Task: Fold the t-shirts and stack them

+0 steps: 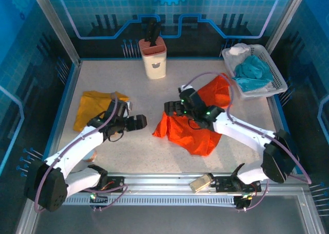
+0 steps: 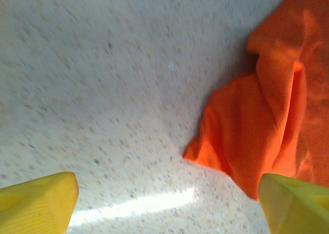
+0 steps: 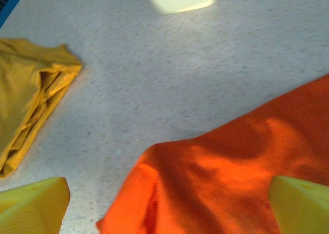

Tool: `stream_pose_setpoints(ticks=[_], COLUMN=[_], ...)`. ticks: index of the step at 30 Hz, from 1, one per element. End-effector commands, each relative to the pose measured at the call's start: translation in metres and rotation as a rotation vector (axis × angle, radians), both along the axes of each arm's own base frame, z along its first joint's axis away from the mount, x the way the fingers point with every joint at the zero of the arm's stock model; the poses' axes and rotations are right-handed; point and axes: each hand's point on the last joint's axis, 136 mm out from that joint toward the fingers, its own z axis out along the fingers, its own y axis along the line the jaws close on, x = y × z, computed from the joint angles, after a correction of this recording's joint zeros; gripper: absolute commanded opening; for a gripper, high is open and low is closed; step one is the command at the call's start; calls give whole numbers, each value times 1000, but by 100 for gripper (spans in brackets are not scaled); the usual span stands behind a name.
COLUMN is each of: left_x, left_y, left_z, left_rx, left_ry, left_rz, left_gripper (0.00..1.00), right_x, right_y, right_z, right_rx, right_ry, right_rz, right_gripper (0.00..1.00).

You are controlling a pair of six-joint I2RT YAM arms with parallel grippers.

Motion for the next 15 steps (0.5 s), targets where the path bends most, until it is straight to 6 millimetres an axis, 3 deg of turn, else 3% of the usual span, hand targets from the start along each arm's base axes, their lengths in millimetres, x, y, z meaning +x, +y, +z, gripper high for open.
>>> stream_pose_setpoints(ticks=[1,8,15], left_x=[-13,-14,9], left_y=[-25,-72,-100], left_z=[-14,-37,-60], left_rx=[-66,-34,51], left_ry=[51,62,57], left_rz=[-4,-72,-97], left_gripper=[91,93,85], right_x=[-5,-25,-47], right_y=[-34,-90,-124], right_z=[-4,-40,-60], right_rx=[-18,23,46], right_ry=[5,144,198], right_rz=[-53,-159,-252], right_gripper=[100,96,92])
